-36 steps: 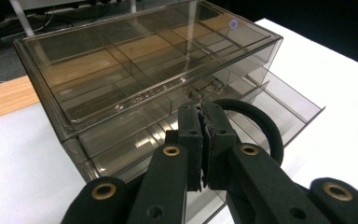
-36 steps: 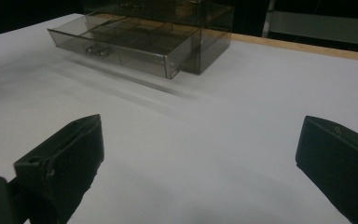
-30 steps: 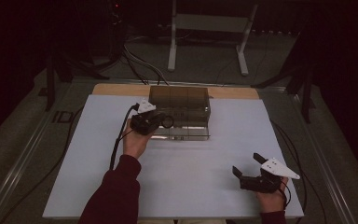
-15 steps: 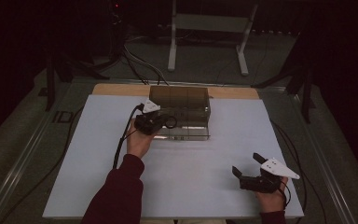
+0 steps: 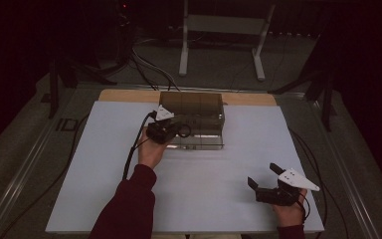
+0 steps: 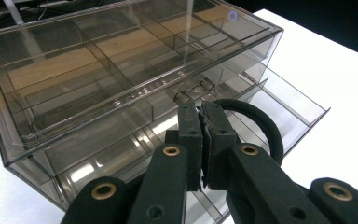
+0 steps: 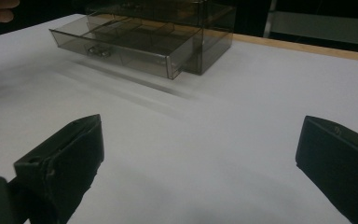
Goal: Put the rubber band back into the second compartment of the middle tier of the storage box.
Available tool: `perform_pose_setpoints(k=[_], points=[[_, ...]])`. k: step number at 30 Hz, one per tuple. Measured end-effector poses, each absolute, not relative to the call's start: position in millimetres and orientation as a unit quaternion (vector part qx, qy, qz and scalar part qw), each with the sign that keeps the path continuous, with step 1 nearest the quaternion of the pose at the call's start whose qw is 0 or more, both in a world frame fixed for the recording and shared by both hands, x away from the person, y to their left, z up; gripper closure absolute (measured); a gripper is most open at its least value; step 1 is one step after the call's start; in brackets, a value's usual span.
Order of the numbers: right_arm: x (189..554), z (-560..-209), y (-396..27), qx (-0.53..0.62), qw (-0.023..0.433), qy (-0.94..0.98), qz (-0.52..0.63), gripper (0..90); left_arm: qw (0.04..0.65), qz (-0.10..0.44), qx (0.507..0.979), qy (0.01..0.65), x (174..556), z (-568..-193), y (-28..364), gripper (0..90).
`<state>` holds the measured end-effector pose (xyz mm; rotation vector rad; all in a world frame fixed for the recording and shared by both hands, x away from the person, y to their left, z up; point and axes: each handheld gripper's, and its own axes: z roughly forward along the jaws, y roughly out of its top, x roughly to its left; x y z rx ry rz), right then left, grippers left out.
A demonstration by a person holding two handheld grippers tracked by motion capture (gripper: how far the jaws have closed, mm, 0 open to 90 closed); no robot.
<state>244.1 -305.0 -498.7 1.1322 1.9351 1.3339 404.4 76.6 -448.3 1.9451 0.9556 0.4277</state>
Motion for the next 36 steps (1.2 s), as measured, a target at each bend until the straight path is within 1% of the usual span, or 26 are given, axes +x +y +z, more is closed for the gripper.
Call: perform_pose_setpoints(k=[36], points=[[244,-498,-305,0.418,0.262,0.715,0.494,1.5,0.433,0.171,0.796,0.387,409,-459,60,88.4]])
